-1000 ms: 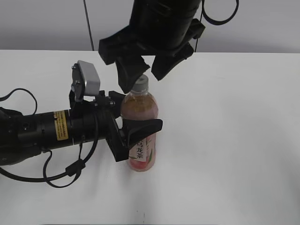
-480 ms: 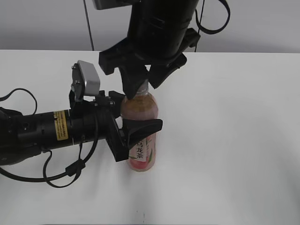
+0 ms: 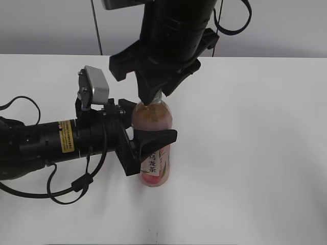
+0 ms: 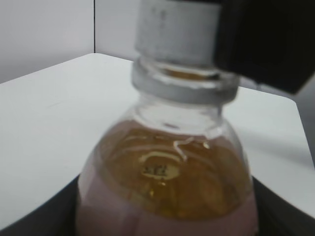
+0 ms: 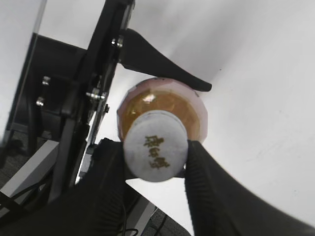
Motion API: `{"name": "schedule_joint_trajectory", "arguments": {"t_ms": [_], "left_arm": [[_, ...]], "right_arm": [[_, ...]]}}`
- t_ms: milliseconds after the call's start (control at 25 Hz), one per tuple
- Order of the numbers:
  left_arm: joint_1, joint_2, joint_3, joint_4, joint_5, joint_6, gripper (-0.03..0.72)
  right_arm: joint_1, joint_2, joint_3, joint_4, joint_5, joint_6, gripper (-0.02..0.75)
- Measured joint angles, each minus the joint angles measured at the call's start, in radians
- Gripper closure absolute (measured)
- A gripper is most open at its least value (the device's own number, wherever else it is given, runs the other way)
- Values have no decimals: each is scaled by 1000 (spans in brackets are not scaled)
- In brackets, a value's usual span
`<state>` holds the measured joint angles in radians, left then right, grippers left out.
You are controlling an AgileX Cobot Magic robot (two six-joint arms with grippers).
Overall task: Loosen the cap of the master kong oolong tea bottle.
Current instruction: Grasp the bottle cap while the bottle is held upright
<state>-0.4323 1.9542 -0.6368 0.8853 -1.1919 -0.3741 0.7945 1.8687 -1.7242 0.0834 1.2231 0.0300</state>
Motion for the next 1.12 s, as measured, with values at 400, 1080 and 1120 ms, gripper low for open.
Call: {"name": "schedule_joint_trajectory", "arguments": {"t_ms": [400, 1080, 1120], "left_arm": [[0, 0, 0, 0, 0, 0, 230], [0, 0, 0, 15, -3, 12, 230], [0, 0, 0, 15, -3, 12, 230]], "right_arm": [[0, 1, -1, -11, 0, -277, 455], [-2, 1, -6, -27, -5, -1362, 456], [-2, 1, -7, -29, -5, -1414, 456]]}}
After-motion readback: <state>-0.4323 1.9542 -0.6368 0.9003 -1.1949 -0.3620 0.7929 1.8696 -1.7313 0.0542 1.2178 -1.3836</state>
